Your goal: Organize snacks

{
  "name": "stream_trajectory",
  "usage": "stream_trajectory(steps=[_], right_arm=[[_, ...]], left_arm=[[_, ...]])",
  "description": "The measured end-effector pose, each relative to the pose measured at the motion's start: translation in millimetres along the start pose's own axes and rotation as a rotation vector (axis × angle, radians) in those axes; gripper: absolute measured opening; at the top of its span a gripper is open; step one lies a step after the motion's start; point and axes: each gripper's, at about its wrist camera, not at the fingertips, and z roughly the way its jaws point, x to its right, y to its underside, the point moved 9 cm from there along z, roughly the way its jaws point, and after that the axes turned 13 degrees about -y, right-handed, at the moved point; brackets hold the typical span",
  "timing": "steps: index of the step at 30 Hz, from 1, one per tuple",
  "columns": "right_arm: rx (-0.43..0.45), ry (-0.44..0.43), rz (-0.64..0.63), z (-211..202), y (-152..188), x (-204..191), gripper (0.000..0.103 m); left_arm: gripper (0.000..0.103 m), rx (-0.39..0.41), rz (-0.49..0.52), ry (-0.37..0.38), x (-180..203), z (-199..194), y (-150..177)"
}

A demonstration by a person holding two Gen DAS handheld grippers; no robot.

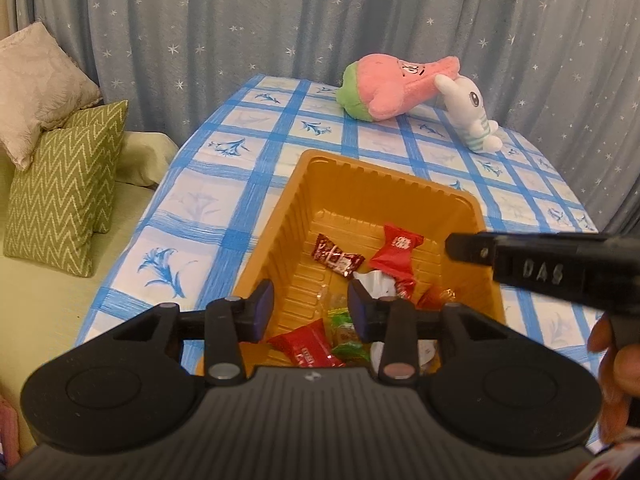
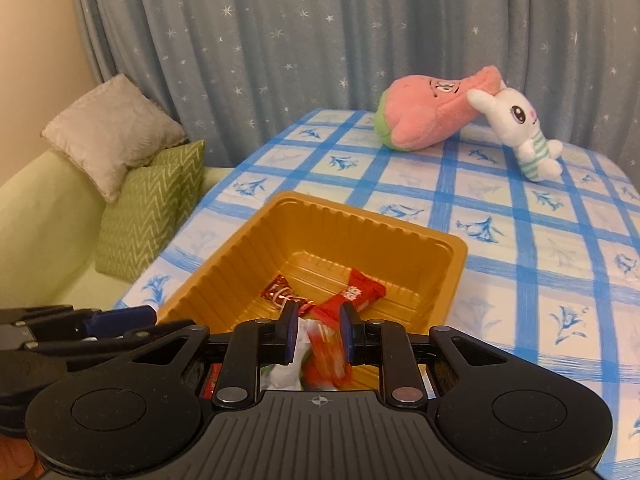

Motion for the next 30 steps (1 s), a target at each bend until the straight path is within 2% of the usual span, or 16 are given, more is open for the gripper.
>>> stream_trajectory(steps=[1, 3, 7, 9, 13, 19, 23, 28, 30], right_arm=[[0.007, 0.007, 0.009, -1.1, -1.1, 2.1, 0.041], [0.028, 0.01, 0.029, -5.8, -2.8, 5.4, 0.057], [0.032, 0.039, 0.047, -17.6, -1.5, 11.9, 0.057], [0.026, 0.056, 0.055, -24.2, 1.6, 13.3, 0.057], [0.023, 0.066, 0.071, -38.5, 9.4, 10.2, 0.057], [0.018, 0.071, 0.073, -63.5, 21.7, -4.9, 0.058], [0.015, 0.074, 0.07, -80.8, 30.4, -17.4, 0.06], [0.021, 0.07, 0.054, -104.3, 39.8, -33.9, 0.075], [0.026, 0.069, 0.045, -114.2, 44.0, -40.2, 0.077]], left_arm=[[0.039, -0.001, -0.001, 0.0, -0.9, -0.7, 1.3], [0.041, -0.002, -0.004, -0.001, -2.6, -2.3, 3.1], [0.055, -0.002, -0.014, -0.001, -3.2, -9.7, 6.5], [0.057, 0.0, -0.017, 0.001, -3.2, -15.9, 8.1], [0.078, 0.012, -0.018, -0.009, -4.0, -32.5, 10.3], [0.097, 0.044, -0.026, -0.022, -9.4, -65.2, 13.8], [0.103, 0.066, -0.018, -0.044, -12.9, -88.4, 16.4], [0.103, 0.081, -0.034, -0.059, -19.0, -116.0, 22.2], [0.103, 0.088, -0.035, -0.063, -19.5, -127.3, 25.3]])
